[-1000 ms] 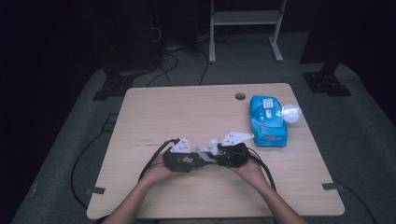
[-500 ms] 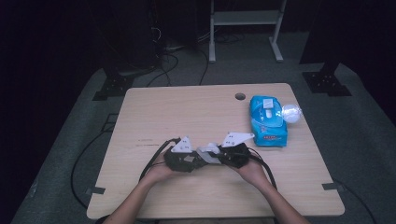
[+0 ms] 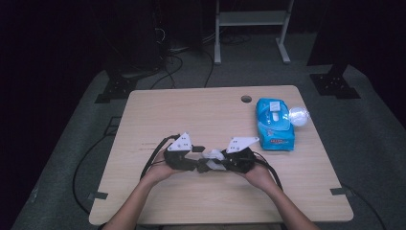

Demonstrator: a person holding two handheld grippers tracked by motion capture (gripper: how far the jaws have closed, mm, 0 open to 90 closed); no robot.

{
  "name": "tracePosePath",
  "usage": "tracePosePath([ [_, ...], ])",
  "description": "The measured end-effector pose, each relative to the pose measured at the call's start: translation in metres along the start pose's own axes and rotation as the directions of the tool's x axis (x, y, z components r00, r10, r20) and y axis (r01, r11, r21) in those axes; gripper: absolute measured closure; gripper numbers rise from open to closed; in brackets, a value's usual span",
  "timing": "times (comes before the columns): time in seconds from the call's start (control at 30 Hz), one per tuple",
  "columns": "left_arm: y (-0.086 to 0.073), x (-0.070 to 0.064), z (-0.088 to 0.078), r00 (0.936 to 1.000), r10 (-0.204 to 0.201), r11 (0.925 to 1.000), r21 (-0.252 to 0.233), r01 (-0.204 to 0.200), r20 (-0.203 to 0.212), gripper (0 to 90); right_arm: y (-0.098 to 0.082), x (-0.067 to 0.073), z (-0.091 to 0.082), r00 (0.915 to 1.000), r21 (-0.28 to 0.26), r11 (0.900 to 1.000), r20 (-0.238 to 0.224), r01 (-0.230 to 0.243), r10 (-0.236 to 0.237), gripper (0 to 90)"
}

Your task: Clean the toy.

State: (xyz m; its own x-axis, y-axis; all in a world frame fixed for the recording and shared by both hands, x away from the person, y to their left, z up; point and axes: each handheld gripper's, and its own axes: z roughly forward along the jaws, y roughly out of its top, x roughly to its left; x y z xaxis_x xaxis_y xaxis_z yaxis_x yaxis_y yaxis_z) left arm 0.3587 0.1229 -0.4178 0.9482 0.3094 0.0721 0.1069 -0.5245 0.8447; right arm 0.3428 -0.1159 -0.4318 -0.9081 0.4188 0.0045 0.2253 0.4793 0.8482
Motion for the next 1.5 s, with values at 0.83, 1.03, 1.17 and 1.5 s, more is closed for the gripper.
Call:
tracePosePath([
  [0.83,0.006,-0.002,0.020,0.9991,0.000,0.9991,0.043,-0.002,0.042,82.8,-0.003,0.000,-0.020,0.9916,-0.058,0.995,0.103,0.084,-0.078,59.2],
  [1.03,0.005,0.000,0.018,0.9996,-0.006,0.9992,0.040,0.005,0.029,77.0,-0.005,-0.005,-0.010,0.9934,-0.070,0.995,0.091,0.076,-0.070,74.3],
  [1.17,0.002,0.002,0.010,0.9991,-0.018,0.9995,0.028,0.016,0.039,63.7,-0.005,-0.005,-0.008,0.9941,-0.074,0.995,0.089,0.069,-0.062,79.6],
  [1.5,-0.014,-0.002,0.019,0.9981,-0.031,0.9864,0.163,0.022,0.053,42.2,-0.004,-0.005,-0.008,0.9961,-0.069,0.997,0.087,0.023,-0.017,81.2],
])
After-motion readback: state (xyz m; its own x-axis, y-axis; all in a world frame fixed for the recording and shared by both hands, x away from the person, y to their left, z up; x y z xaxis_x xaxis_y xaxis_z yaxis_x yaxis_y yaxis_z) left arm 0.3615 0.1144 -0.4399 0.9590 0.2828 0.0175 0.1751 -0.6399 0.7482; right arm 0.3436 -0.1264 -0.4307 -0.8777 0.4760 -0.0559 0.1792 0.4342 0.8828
